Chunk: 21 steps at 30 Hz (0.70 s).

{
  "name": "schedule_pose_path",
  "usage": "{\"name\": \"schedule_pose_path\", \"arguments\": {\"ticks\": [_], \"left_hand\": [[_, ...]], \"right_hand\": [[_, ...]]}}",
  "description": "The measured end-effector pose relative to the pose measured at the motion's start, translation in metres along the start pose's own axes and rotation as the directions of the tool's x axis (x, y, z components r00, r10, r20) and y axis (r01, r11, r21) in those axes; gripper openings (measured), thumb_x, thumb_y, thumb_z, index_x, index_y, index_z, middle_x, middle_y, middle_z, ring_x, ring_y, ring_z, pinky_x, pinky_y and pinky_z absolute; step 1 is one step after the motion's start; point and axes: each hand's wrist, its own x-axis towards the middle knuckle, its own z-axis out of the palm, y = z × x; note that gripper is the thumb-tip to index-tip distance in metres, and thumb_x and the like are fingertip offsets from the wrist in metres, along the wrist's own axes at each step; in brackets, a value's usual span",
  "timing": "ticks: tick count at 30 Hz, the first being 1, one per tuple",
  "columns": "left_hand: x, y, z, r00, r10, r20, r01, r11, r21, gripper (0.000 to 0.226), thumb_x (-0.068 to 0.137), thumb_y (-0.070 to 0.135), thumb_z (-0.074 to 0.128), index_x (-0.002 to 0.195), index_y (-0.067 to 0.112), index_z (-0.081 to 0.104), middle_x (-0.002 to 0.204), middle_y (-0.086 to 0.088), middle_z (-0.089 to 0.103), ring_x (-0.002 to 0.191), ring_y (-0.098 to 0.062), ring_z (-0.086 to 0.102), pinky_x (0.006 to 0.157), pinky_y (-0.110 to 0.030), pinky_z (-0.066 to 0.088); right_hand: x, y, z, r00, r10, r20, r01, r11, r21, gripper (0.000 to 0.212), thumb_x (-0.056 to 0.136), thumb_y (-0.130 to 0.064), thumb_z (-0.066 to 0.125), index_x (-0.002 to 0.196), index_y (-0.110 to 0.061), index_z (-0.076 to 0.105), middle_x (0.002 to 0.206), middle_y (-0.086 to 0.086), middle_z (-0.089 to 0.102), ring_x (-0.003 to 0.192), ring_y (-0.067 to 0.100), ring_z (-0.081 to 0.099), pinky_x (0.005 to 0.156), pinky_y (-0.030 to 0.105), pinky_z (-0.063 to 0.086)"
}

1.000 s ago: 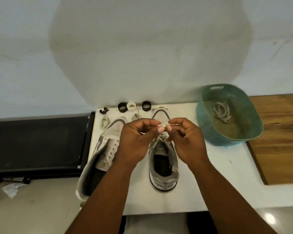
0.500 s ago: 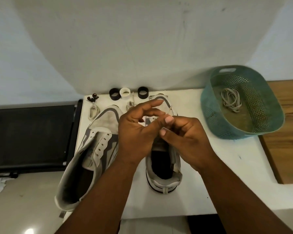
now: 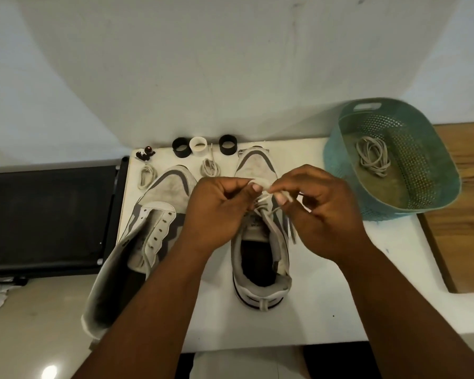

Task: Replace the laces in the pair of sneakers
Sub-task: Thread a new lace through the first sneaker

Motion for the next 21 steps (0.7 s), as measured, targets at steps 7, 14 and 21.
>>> {"name": "schedule_pose_path", "arguments": {"ticks": [7, 14, 21], "left_hand": [[-0.006, 0.010, 0.004, 1.000, 0.014, -0.011, -0.016, 0.988, -0.155, 0.013, 0.095, 0.017, 0.072, 0.091, 0.028, 0.078, 0.073, 0.008, 0.076, 0.067, -0.006, 0.069, 0.069, -0.024, 0.058], [-0.012, 0.014, 0.007, 1.000, 0.014, 0.008, -0.011, 0.955, -0.297, 0.020, 0.105, 0.019, 0.053, 0.111, 0.020, 0.072, 0.062, -0.002, 0.069, 0.063, -0.014, 0.067, 0.074, -0.029, 0.058], [-0.014, 0.022, 0.004, 0.991, -0.079, 0.104, 0.116, 0.895, -0.430, 0.032, 0.101, 0.009, 0.059, 0.127, 0.026, 0.062, 0.065, -0.010, 0.069, 0.063, -0.014, 0.068, 0.073, -0.027, 0.059]], "right_hand": [[-0.008, 0.008, 0.010, 0.973, -0.202, -0.115, 0.109, 0.836, -0.538, 0.024, 0.095, -0.017, 0.059, 0.107, -0.009, 0.079, 0.093, 0.008, 0.074, 0.081, 0.022, 0.064, 0.075, 0.023, 0.042], [-0.009, 0.008, 0.017, 0.911, -0.332, -0.246, 0.155, 0.827, -0.540, 0.031, 0.102, -0.018, 0.052, 0.107, -0.002, 0.078, 0.095, 0.014, 0.074, 0.083, 0.024, 0.066, 0.077, 0.029, 0.050], [-0.010, -0.001, 0.026, 0.894, -0.339, -0.293, 0.177, 0.867, -0.466, 0.035, 0.104, -0.021, 0.050, 0.105, -0.001, 0.078, 0.094, 0.015, 0.074, 0.082, 0.027, 0.068, 0.079, 0.030, 0.053]]}}
